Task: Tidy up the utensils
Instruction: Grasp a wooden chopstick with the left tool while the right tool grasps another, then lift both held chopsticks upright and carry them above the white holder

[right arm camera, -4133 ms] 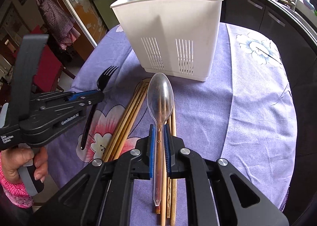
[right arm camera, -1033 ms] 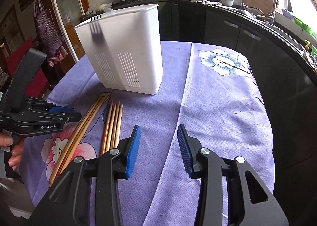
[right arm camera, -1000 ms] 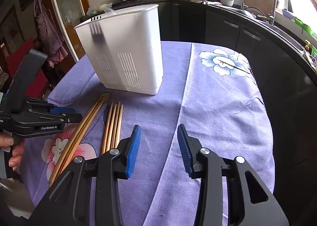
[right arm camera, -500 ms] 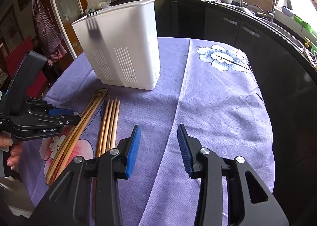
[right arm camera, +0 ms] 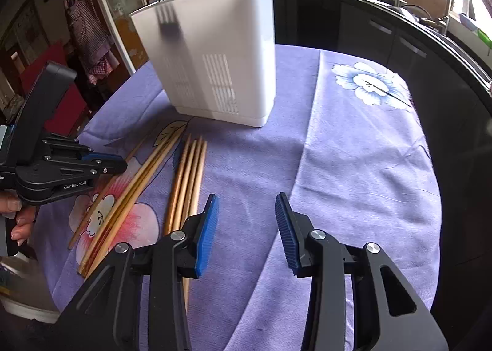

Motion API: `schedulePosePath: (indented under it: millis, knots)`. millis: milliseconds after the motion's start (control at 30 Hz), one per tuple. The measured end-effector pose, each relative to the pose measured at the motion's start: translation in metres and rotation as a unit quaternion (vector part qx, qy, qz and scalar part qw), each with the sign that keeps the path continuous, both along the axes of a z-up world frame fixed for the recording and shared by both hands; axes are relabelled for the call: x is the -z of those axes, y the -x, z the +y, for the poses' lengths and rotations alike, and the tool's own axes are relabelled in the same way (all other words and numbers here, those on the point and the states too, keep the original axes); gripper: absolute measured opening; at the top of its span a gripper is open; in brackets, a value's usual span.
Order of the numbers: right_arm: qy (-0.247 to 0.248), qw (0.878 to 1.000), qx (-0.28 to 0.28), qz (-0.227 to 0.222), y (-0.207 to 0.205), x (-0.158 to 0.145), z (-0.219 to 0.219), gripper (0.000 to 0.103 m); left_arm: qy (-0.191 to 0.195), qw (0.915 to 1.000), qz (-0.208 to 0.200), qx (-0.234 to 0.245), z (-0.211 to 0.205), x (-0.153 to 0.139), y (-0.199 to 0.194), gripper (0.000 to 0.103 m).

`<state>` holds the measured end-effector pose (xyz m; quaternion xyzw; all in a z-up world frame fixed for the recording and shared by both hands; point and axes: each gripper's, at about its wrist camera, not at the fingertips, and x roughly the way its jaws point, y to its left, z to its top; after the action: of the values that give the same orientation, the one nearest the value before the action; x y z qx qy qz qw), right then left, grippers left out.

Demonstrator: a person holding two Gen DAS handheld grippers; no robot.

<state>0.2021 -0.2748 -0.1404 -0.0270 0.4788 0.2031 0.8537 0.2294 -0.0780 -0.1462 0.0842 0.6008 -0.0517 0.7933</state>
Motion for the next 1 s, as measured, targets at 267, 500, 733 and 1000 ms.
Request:
schedulePosePath:
  millis: [267, 500, 733, 1000]
  knots:
    - [0.011, 0.998, -0.037, 0.046, -0.022, 0.021, 0.042, 0.028, 0.001, 1.0000, -0.008, 0.004, 0.002, -0.008, 0.008, 0.006]
    - [0.050, 0.997, -0.018, 0.051, -0.032, 0.030, 0.050, 0.026, 0.006, 0.9999, -0.009, 0.006, 0.006, -0.009, 0.011, 0.006]
    - [0.063, 0.997, -0.015, 0.045, -0.032, 0.023, 0.054, 0.026, 0.012, 0.9999, -0.005, 0.008, 0.009, -0.005, 0.005, 0.006]
    - [0.076, 0.995, -0.019, 0.057, -0.043, 0.039, 0.066, 0.022, 0.013, 0.9998, -0.006, 0.011, 0.008, -0.006, 0.005, 0.006]
